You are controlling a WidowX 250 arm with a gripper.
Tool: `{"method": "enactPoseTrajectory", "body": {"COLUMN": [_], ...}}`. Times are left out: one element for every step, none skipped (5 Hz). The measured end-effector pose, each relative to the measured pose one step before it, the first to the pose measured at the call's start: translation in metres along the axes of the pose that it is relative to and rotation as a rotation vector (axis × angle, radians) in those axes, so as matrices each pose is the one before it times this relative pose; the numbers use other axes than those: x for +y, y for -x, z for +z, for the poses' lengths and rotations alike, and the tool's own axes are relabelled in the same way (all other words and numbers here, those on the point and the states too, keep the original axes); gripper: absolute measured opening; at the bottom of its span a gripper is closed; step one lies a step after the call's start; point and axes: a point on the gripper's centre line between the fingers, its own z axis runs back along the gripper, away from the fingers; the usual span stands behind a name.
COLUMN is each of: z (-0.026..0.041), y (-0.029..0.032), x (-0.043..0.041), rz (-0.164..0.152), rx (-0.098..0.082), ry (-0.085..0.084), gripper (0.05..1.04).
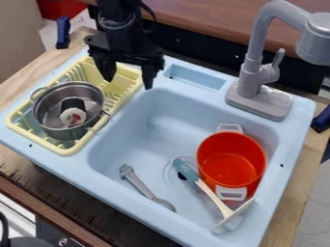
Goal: Put the orange object at the right side of the sink
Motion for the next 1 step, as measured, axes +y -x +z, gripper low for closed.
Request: {"method": "enactPoseTrajectory", "body": {"z": [-0.00994], "y": [-0.01415], "x": [0.02459], "rz": [0.0388], "rx": [-0.0101], "ry": [-0.027], "gripper": [0.999]}}
